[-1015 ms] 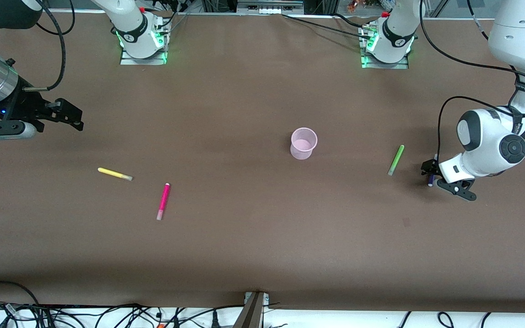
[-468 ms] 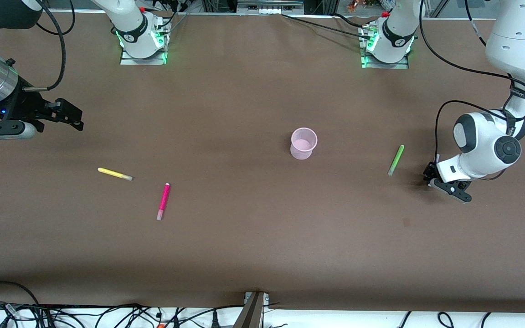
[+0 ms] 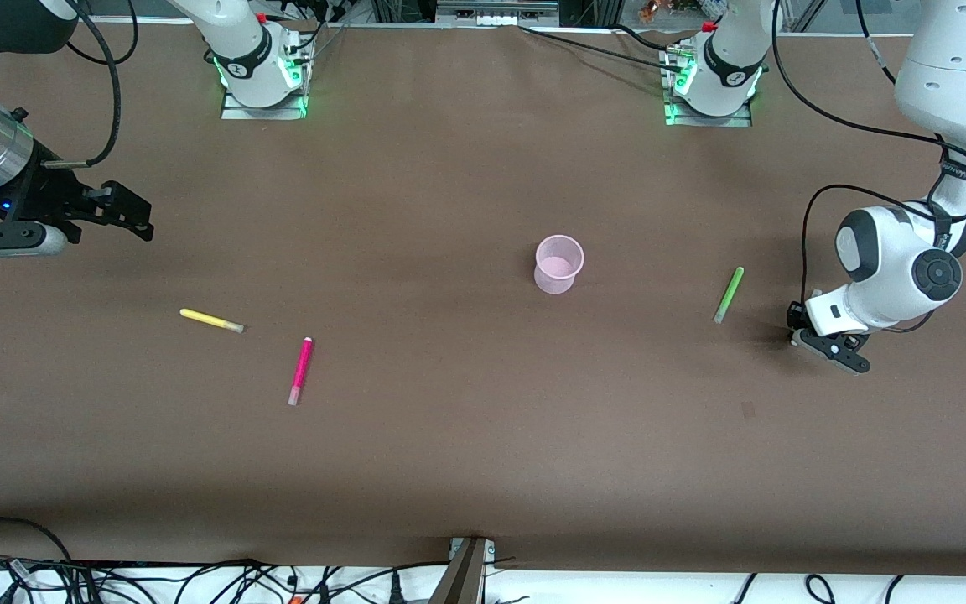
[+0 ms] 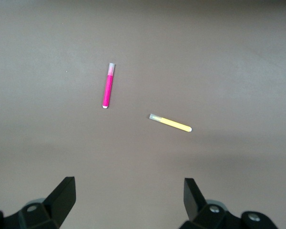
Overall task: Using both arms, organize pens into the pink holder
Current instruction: 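Lift the purple pen with the left gripper while the right gripper starts moving, then carry the purple pen over the pink cup while the right gripper reaches the magenta pen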
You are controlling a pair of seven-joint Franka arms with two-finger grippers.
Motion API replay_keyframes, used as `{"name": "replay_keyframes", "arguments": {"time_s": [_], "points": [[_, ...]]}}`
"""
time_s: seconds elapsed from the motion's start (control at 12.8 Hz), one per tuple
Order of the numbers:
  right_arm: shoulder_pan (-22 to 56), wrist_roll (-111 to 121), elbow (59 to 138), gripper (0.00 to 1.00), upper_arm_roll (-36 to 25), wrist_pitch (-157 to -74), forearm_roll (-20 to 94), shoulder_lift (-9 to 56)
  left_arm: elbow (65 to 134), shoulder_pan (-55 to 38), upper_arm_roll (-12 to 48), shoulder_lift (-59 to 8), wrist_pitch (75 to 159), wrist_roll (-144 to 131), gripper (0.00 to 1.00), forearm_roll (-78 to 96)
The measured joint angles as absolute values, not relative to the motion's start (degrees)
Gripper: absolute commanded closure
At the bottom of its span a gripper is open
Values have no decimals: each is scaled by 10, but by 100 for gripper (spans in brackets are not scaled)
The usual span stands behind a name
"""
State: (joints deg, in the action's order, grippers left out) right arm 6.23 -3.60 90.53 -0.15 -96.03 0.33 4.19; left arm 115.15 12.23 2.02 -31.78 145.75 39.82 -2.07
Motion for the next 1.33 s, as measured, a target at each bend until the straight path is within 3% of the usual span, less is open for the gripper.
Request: {"name": "replay_keyframes", "arguments": {"time_s": [0.16,0.55,0.78,1.17,1.33], "points": [[62,-36,905,0,-2,-960,3,42,1131,120,27,-315,1416,399,100,-21],[62,-36,905,0,-2,-960,3,42,951,105,48,-295,1134,398,100,-20],[63,-36,905,0,0,-961,4,42,881,83,84,-292,1004,394,100,-19],[79,-38,906,0,8,-961,4,58,855,70,227,-292,968,387,100,11],[79,-38,906,0,7,-961,4,80,856,63,245,-292,966,387,100,102]]}}
